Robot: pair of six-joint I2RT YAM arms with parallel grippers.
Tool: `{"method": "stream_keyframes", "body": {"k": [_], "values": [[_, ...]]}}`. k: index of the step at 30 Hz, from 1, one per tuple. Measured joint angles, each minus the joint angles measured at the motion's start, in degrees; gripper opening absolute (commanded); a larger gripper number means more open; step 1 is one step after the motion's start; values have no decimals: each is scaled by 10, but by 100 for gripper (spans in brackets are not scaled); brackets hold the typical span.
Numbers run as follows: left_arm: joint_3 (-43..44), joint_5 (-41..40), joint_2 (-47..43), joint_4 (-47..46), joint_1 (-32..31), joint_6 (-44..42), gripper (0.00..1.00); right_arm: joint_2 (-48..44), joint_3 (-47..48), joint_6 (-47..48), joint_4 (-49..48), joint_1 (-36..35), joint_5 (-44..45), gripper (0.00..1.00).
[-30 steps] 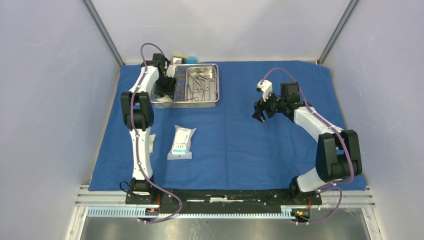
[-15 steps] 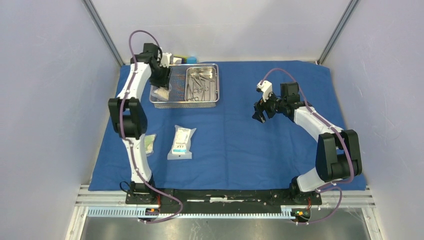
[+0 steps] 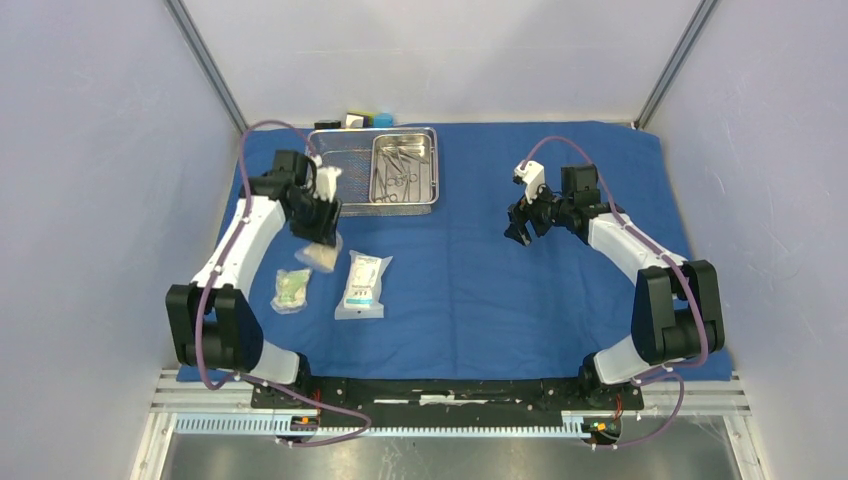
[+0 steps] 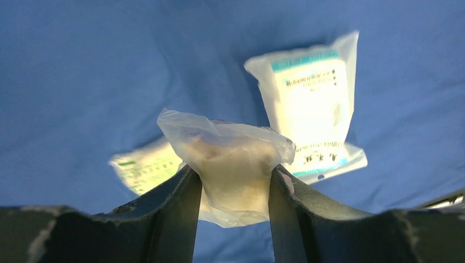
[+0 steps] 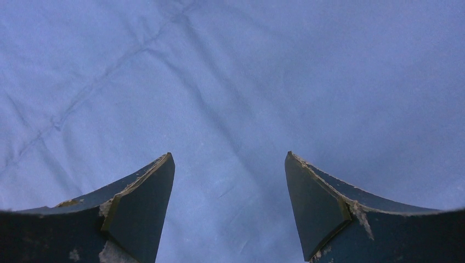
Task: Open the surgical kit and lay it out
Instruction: Place the medical item in the surgical kit.
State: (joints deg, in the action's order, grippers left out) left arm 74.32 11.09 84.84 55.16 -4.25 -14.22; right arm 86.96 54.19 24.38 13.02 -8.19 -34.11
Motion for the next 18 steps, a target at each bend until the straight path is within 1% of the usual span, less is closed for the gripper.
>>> {"method": "stream_keyframes", "body": {"k": [3,7,18], "values": [[-70,-1,-15,-4,-7,0,53,0,0,-1,0,0,-2,81],[-121,-3,2,-8,-8,0,54,0,0,-1,0,0,-2,81],[-136,-15,78,-45,-8,0,57,0,0,-1,0,0,-2,81]]}}
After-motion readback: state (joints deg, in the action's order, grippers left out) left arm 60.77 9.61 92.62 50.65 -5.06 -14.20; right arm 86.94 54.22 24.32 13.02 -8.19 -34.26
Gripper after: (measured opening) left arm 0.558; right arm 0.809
